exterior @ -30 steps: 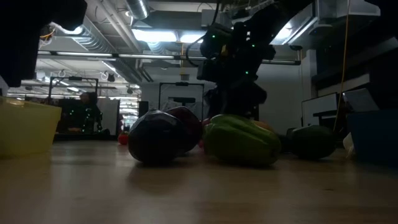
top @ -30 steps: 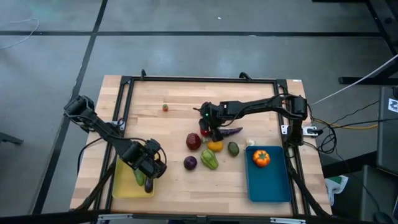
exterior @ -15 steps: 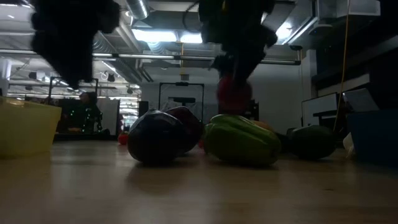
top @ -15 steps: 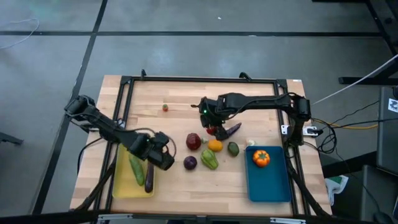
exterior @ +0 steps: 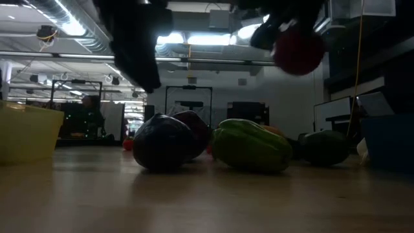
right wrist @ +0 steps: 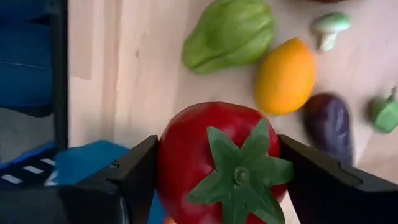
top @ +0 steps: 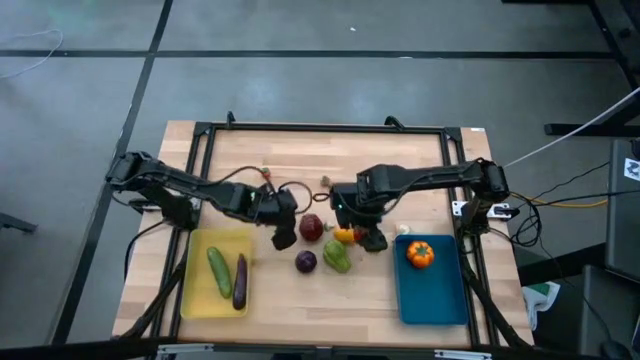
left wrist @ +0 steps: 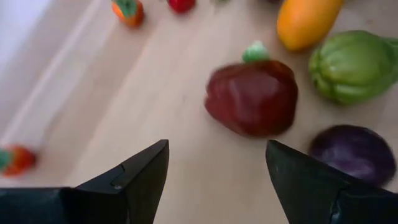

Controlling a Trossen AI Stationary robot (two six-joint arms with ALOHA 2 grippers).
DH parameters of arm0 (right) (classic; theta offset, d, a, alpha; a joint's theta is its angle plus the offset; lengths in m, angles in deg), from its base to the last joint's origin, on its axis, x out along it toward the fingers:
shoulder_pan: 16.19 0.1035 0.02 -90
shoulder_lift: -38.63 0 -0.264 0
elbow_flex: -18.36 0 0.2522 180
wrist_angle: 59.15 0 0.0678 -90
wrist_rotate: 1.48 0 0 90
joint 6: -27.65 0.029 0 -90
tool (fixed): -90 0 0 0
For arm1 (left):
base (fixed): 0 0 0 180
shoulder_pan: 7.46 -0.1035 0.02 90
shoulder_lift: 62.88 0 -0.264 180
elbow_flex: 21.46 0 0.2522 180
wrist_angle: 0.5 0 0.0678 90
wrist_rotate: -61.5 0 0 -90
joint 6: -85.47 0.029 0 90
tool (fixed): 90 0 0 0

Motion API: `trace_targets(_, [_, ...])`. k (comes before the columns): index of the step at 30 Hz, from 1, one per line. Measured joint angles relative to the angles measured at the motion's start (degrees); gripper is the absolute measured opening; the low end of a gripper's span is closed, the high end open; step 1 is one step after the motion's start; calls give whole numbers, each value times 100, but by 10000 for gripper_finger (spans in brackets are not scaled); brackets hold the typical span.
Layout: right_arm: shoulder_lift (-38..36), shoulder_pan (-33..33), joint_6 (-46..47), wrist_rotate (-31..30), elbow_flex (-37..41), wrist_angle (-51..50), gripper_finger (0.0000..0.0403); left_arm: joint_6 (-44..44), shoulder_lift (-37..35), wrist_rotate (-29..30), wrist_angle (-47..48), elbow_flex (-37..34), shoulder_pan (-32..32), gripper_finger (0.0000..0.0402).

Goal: Sort produce into baskets
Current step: Put the red tomato into the blue bin

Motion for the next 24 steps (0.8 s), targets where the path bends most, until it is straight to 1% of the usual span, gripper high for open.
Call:
trace_targets(3, [-130, 313, 589, -177, 0, -72, 282, 573, 0, -11, -128, 4, -247, 265])
trace_targets(9, [-240, 1106, 2032, -1033, 33, -321, 283, 1441, 0, -157, -350, 4, -621, 265])
trace_targets(11, [-243, 1434, 2616, -1206, 128, -325, 283, 1659, 0, -223, -356, 4, -705, 265])
trace_targets(19, [-241, 2748, 5086, -1371, 742, -113, 283, 2203, 0, -237, -377, 4, -837, 265])
trace_targets(24, [-239, 3323, 6223, -1412, 1147, 156, 284, 2465, 0, -240, -506, 4, -837, 265])
